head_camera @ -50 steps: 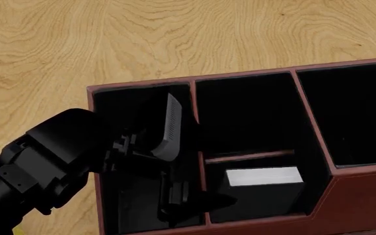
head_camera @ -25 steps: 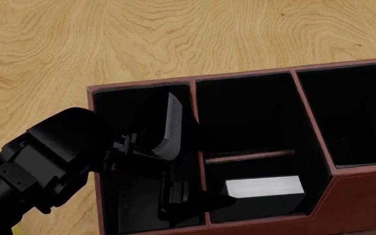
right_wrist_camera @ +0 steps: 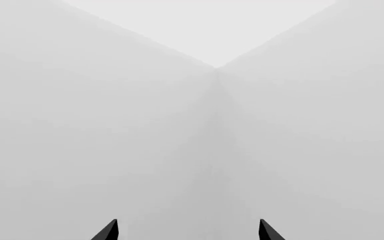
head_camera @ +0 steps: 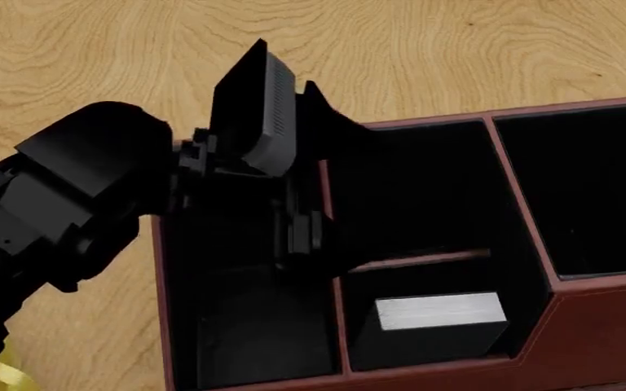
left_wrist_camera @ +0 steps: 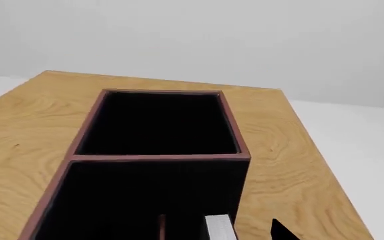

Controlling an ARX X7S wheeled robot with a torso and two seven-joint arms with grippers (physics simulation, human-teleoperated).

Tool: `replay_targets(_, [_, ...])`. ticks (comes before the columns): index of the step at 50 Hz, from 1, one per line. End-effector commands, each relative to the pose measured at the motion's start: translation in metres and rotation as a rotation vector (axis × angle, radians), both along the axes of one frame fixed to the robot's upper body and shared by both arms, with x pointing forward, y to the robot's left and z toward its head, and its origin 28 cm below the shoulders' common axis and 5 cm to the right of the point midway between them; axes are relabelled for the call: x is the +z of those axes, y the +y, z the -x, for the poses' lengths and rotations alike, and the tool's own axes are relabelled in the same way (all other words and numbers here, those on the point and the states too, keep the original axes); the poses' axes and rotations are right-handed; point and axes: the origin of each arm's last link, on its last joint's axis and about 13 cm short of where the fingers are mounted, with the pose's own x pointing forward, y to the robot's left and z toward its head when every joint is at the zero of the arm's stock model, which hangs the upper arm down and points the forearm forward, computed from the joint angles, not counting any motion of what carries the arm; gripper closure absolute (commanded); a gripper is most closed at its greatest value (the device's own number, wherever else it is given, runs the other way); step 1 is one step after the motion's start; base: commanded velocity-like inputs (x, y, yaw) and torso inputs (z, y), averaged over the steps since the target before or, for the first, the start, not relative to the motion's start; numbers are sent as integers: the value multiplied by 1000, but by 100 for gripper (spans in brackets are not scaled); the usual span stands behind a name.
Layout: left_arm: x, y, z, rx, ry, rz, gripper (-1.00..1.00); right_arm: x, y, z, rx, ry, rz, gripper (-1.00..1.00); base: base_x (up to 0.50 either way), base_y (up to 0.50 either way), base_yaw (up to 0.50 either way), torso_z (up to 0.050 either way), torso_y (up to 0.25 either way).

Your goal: Pick up the book and place it in the back compartment of the caddy.

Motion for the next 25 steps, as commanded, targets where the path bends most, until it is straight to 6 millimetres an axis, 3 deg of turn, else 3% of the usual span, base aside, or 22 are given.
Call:
replay_targets(1, [27, 5, 0, 13, -49, 38, -100, 2, 2, 0, 6, -7, 2, -100, 0, 0, 0, 0, 0])
replay_targets(25, [70, 33, 12, 85, -131, 128, -100, 2, 3, 2, 15, -12, 3, -100, 0, 0, 0, 0, 0])
